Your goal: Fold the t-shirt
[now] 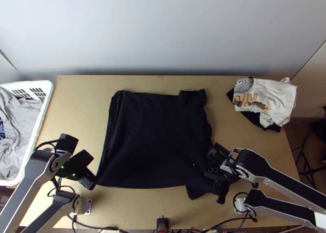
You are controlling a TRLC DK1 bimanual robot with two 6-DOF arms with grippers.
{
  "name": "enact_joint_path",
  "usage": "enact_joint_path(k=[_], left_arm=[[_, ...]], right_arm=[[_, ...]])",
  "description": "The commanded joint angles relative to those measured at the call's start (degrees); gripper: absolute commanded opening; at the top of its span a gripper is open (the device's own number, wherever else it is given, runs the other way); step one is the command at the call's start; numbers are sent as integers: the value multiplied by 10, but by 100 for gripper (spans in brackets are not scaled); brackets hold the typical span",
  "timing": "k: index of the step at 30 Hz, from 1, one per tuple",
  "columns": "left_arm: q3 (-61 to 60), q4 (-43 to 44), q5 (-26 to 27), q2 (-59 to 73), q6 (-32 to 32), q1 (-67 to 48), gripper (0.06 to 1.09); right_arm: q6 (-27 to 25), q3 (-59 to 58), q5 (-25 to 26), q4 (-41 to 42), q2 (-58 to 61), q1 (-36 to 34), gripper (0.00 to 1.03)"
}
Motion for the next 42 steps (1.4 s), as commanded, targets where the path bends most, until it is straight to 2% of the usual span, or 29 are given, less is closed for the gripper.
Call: enact_joint_path(k=[1,4,8,12,15,22,30,42], left_arm=[[2,1,2,6,0,0,70],[12,19,4,24,-14,4,88],[43,55,16,52,-23,30,92],[77,124,19,92,-56,34,92],[99,213,18,131,-96,38,92],[187,366,9,303,-167,26,92],[317,451,-45,485,-185,29,92],[487,480,-106,659,-209,29,92]], right_arm=[[0,-6,-3,-3,1,1,100],[-2,8,-2,-3,2,-10,100],[-12,43,-2,3,10,-48,100],[-25,89,-2,18,34,-100,100],[-27,120,-2,23,55,-124,100],[-20,160,-4,48,93,-157,100],[8,186,-4,84,125,-165,100],[20,224,-4,126,162,-207,100]])
